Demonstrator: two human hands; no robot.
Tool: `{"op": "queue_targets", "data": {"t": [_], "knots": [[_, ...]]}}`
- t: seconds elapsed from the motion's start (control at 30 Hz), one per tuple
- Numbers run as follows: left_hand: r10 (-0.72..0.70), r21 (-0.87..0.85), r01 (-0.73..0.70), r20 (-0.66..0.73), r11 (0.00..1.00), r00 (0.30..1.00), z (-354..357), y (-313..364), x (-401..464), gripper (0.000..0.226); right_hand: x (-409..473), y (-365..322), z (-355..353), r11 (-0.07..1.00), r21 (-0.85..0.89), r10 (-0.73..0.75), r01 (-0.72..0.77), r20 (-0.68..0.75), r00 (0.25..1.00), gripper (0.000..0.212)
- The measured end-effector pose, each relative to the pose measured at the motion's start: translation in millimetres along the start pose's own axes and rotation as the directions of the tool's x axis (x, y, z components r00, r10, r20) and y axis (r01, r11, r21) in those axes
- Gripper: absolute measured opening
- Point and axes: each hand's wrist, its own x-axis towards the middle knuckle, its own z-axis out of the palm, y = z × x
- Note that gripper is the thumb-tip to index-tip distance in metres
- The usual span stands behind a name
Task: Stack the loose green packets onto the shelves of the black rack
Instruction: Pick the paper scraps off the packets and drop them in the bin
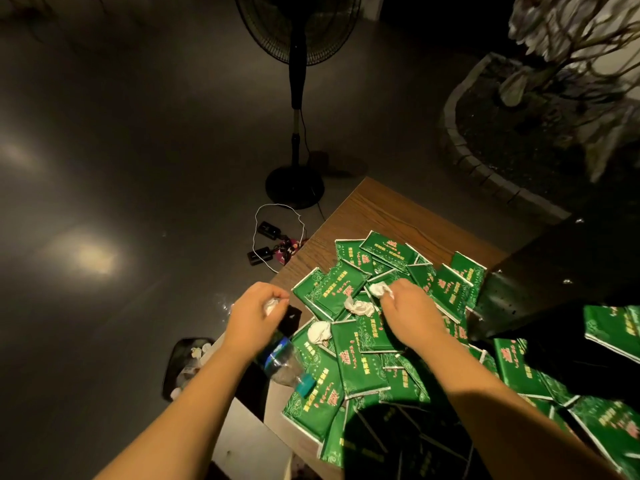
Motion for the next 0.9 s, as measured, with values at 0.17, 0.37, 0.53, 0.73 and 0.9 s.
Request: {"op": "queue_targets", "data": {"t": [0.17, 0.37, 0.53, 0.73, 0.9], "knots": [[0.114, -0.016, -0.113, 0.085, 0.993, 0.99, 9, 2, -2, 0.005, -1, -17, 7, 0.973, 0.162, -0.176, 0.162, 0.077, 0.981, 0.052], [0.215, -0.027, -0.215, 0.016, 0.976, 0.976, 15, 13, -6, 0.006, 2, -21, 23, 0.997, -0.019, -0.076, 0.078, 0.101, 0.992, 0.036], [0.002, -0.112, -0.033, -0.263, 0.993, 0.965, 4, 4, -14, 0.019, 3, -18, 33, 0.998, -0.057, -0.024, 0.027, 0.067, 0.997, 0.019], [-0.119, -0.231, 0.054, -0.274, 0.971, 0.954, 4, -2, -20, 0.032, -3, -39, 36, 0.981, 0.11, -0.172, 0.162, 0.091, 0.981, 0.017], [-0.099, -0.261, 0.03, -0.256, 0.965, 0.962, 6, 6, -15, 0.032, -6, -65, 50, 0.966, -0.017, -0.244, 0.259, 0.283, 0.927, 0.041]]}}
